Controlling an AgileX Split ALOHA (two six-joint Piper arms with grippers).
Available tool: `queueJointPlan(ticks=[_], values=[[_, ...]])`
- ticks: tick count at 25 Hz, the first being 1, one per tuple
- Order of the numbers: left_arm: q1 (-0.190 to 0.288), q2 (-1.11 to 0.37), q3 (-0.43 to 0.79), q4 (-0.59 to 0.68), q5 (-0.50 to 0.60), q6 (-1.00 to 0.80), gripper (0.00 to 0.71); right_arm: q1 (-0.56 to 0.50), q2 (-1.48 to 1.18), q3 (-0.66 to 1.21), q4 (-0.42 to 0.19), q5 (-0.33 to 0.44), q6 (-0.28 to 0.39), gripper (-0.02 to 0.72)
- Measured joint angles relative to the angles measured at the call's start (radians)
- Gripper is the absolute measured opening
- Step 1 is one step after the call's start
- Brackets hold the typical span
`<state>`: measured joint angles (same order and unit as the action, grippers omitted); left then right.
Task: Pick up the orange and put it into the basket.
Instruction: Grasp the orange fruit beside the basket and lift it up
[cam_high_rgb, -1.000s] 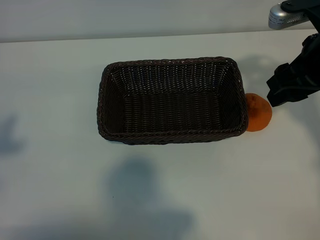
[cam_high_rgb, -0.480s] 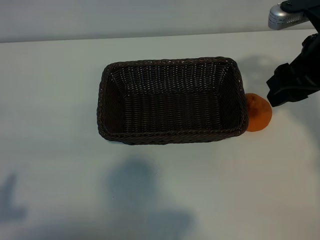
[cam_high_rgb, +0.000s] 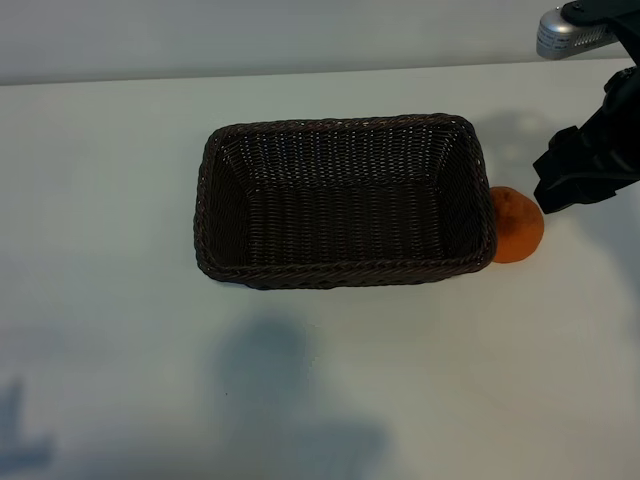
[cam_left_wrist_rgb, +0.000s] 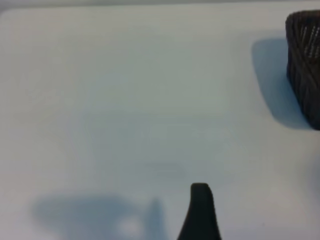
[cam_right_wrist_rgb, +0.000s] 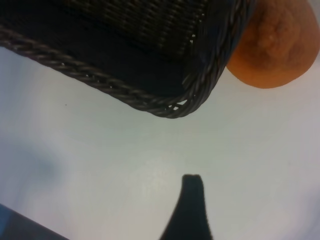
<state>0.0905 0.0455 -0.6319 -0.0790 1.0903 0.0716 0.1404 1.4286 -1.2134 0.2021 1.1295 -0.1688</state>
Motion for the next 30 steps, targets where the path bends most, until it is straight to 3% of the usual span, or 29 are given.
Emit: queueJointPlan(ticks=[11,24,26,30], values=[[-0.002,-0.054,0.117,0.007,0.018,0.001,0.574,0.000,0.000,0.000,0.002,0.002,-0.001,0.595],[-0.002,-0.054,0.132,0.079,0.004,-0.003,0.573,0.000,0.000,0.000,0.002,-0.018,-0.005,0.595],[-0.002,-0.054,0.132,0.079,0.004,-0.004,0.573,0.000,0.000,0.000,0.002,-0.029,-0.025,0.595],[-0.002,-0.054,0.132,0.079,0.004,-0.004,0.573,0.000,0.000,0.000,-0.005,-0.049,-0.152,0.595]])
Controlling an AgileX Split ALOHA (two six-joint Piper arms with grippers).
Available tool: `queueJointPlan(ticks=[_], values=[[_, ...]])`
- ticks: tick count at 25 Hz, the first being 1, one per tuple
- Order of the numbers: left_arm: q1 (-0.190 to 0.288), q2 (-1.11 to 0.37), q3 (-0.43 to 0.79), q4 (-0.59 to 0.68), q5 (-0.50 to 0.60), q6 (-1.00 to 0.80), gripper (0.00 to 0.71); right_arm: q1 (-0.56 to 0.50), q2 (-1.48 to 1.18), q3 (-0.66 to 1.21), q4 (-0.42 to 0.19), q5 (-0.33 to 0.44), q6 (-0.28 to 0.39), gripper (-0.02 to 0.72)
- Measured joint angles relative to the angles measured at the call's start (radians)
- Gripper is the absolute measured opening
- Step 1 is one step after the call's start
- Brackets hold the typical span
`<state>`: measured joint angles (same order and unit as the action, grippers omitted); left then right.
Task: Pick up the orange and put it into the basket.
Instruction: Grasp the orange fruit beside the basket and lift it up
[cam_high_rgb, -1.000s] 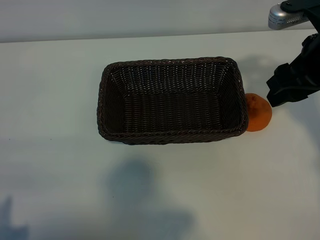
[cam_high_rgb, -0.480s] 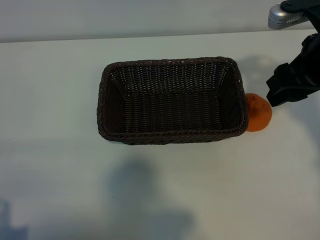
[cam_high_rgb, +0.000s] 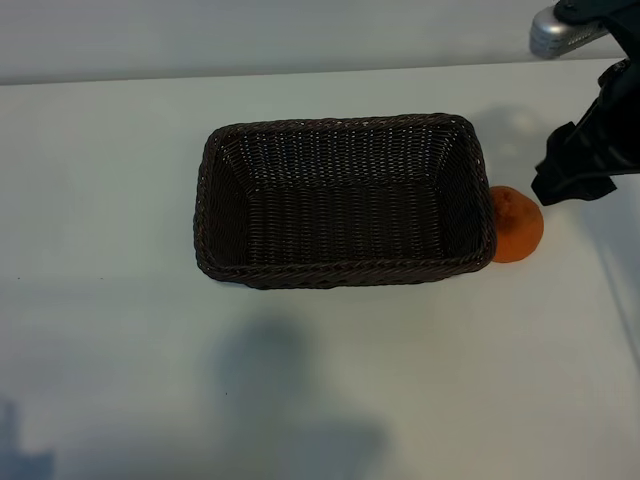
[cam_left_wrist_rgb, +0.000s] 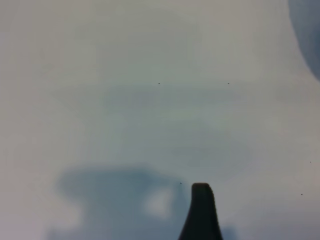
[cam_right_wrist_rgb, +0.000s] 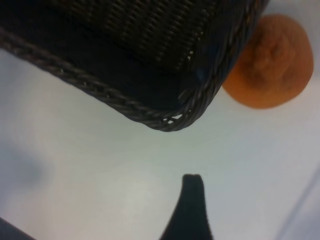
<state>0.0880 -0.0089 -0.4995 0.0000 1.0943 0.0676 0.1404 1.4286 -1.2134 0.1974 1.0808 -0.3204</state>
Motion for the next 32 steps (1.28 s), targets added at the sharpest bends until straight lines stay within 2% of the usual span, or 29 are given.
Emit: queueJointPlan(ticks=[3,6,9,12,16,19,23,32], values=[[0.000,0.000,0.000,0.000,0.000,0.000,0.573,0.000,0.004,0.000,-0.007,-0.022,-0.025,0.595],[-0.013,0.000,0.000,0.000,0.000,-0.001,0.573,0.000,0.032,0.000,-0.012,-0.067,0.034,0.595],[-0.056,0.000,0.000,0.000,-0.001,-0.001,0.573,0.000,0.087,0.000,-0.034,-0.108,0.112,0.595],[-0.085,0.000,0.000,0.000,-0.001,-0.001,0.573,0.000,0.148,0.000,-0.081,-0.122,0.213,0.595],[-0.089,0.000,0.000,0.000,-0.001,-0.001,0.573,0.000,0.200,0.000,-0.172,-0.143,0.396,0.595],[-0.090,0.000,0.000,0.000,-0.001,-0.001,0.573,0.000,0.213,0.000,-0.189,-0.181,0.486,0.595],[-0.090,0.000,0.000,0.000,-0.001,-0.001,0.573,0.000,0.232,0.000,-0.185,-0.220,0.507,0.595],[-0.090,0.000,0.000,0.000,-0.001,-0.004,0.573,0.000,0.295,0.000,-0.184,-0.266,0.503,0.595]])
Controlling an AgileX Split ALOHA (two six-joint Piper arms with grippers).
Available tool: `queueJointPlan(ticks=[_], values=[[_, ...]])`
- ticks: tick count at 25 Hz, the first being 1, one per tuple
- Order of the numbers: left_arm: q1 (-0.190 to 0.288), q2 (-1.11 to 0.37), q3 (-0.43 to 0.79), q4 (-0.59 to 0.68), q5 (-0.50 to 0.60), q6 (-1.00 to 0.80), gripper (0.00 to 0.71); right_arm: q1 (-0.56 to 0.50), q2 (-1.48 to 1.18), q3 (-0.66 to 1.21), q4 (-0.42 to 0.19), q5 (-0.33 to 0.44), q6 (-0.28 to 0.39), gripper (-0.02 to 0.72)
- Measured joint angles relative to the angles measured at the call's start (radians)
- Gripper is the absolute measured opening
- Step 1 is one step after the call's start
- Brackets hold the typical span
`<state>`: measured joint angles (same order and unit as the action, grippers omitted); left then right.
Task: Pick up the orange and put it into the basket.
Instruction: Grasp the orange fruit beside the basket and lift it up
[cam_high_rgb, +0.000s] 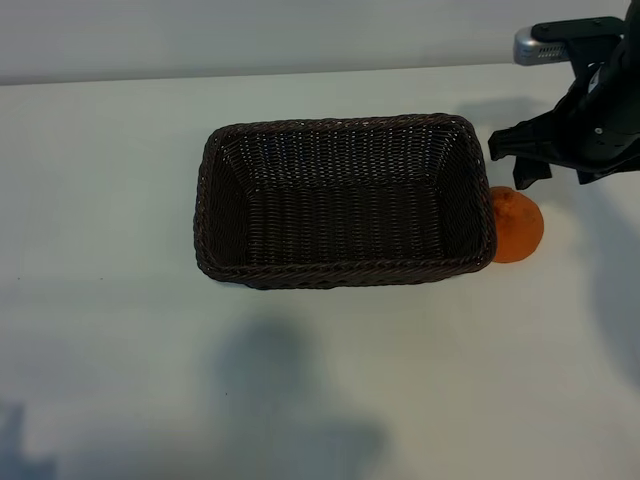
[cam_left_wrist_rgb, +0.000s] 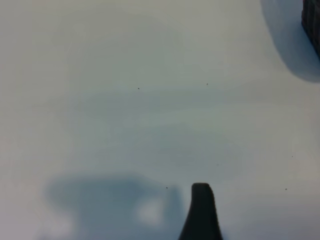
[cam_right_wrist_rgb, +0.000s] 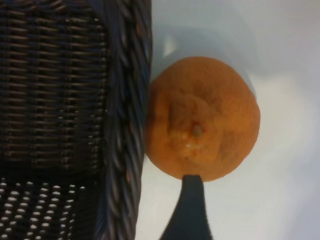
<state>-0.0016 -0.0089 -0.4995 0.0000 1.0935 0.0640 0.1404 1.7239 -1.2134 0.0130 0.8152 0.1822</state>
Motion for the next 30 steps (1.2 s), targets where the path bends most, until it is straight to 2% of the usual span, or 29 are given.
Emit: queueJointPlan(ticks=[7,9,13,18,22,30], values=[[0.000,0.000,0.000,0.000,0.000,0.000,0.573,0.000,0.016,0.000,0.002,-0.031,-0.003,0.595],[0.000,0.000,0.000,0.000,0.000,0.000,0.573,0.000,0.023,0.000,0.002,-0.034,-0.021,0.595],[0.000,0.000,0.000,0.000,0.000,0.000,0.573,0.000,0.028,0.000,0.002,-0.035,-0.109,0.595],[0.000,0.000,0.000,0.000,0.000,0.000,0.573,0.000,0.028,0.000,0.002,-0.035,-0.131,0.595],[0.000,0.000,0.000,0.000,0.000,0.000,0.573,0.000,0.028,0.000,0.002,-0.036,-0.119,0.595],[0.000,0.000,0.000,0.000,0.000,0.000,0.573,-0.010,0.028,0.000,0.007,-0.060,-0.019,0.595]])
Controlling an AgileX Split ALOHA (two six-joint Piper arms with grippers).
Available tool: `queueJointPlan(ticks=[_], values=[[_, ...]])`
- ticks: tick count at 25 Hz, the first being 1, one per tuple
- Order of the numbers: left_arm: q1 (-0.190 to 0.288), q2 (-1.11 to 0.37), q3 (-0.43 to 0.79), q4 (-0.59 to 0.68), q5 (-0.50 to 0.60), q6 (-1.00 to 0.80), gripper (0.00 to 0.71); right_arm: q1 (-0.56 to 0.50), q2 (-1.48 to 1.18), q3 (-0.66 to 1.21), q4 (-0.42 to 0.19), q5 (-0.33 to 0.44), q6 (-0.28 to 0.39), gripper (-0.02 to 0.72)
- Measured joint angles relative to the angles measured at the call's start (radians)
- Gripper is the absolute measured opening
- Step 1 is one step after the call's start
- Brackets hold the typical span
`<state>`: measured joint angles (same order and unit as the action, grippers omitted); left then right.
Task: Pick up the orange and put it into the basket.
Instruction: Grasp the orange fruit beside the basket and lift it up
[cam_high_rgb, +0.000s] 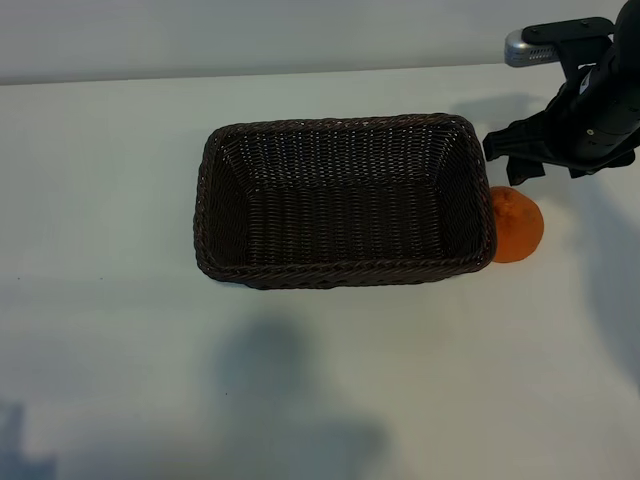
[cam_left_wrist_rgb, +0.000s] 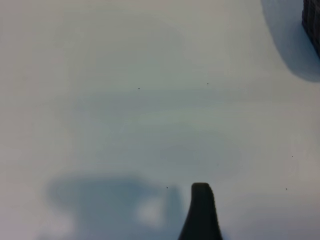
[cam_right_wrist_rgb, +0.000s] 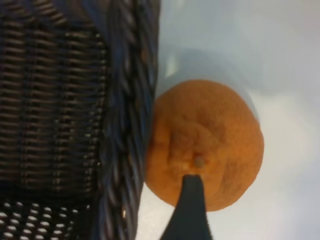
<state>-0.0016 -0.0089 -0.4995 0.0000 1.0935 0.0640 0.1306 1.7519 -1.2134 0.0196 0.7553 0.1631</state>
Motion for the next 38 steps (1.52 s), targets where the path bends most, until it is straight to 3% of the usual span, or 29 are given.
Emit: queueJointPlan(ticks=[8,14,17,28,38], values=[[0.000,0.000,0.000,0.000,0.000,0.000,0.573,-0.004,0.000,0.000,0.022,-0.015,0.065,0.595],[0.000,0.000,0.000,0.000,0.000,0.001,0.572,-0.016,0.000,0.000,0.026,-0.043,0.192,0.595],[0.000,0.000,0.000,0.000,0.000,0.001,0.572,-0.016,0.000,0.000,0.027,-0.058,0.214,0.595],[0.000,0.000,0.000,0.000,0.000,0.000,0.570,-0.016,0.000,0.000,-0.045,-0.052,0.216,0.595],[0.000,0.000,0.000,0.000,0.000,0.000,0.571,-0.016,0.087,0.000,-0.038,-0.036,0.158,0.595]])
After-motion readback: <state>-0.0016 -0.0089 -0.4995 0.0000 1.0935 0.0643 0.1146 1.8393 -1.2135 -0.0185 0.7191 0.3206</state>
